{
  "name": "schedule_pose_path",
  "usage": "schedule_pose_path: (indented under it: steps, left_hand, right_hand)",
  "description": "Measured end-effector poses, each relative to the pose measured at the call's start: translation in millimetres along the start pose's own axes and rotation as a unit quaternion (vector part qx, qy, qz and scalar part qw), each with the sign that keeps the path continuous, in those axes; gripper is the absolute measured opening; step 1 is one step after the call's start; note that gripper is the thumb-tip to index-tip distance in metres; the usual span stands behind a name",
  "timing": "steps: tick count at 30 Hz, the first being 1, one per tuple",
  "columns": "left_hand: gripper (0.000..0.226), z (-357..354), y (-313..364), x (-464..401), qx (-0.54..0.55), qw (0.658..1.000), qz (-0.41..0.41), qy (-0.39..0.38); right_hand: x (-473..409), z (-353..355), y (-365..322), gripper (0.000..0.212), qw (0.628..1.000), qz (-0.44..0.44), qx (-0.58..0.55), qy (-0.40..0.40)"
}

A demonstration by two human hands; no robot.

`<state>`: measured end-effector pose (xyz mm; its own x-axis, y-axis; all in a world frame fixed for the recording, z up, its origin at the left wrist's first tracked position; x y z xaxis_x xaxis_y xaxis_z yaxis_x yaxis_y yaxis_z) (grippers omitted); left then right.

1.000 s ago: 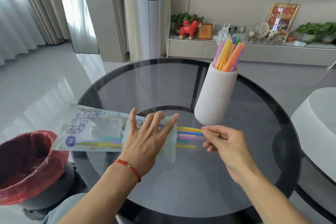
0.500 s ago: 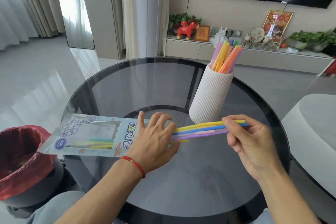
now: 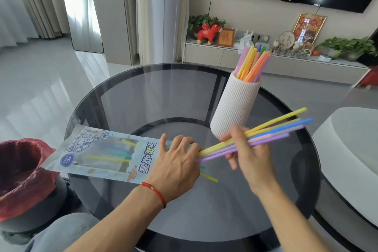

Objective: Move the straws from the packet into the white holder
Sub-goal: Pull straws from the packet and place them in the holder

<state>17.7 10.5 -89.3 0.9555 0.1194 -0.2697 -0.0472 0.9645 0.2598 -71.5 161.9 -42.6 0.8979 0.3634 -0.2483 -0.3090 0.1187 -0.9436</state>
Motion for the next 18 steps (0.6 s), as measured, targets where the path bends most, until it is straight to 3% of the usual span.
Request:
schedule_pose_path:
  steps: [4, 8, 14, 18]
  left_hand:
    - [0.023, -9, -7, -1, 0.011, 1.0, 0.022, -0.013]
    - [0.024, -13, -5, -2, 0.024, 0.999, 0.024, -0.009]
    - [0.024, -16, -5, -1, 0.035, 0.999, 0.024, -0.007]
    - [0.026, -16, -5, -3, 0.046, 0.999, 0.027, 0.001]
  right_hand:
    - [-24, 50, -37, 0.043, 0.987, 0.08, 0.131, 0.041]
    - [-44, 49, -45, 0.042, 0.94, 0.096, 0.326, 0.02]
    - [-34, 29, 18, 0.036, 0.958, -0.023, 0.281, -0.051]
    - [-34, 34, 8, 0.036, 0.966, -0.005, 0.255, -0.035]
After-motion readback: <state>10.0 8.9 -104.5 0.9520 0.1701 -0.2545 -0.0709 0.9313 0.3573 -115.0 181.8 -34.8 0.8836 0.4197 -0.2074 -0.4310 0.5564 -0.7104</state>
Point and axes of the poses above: each hand's wrist, its own x-axis away from the middle knuckle, its own z-axis out of the back of the hand, y = z × x, the point moved 5 cm from there along -x, towards the middle knuckle, and after that the axes turned 5 degrees about x, right-handed, at the moved point
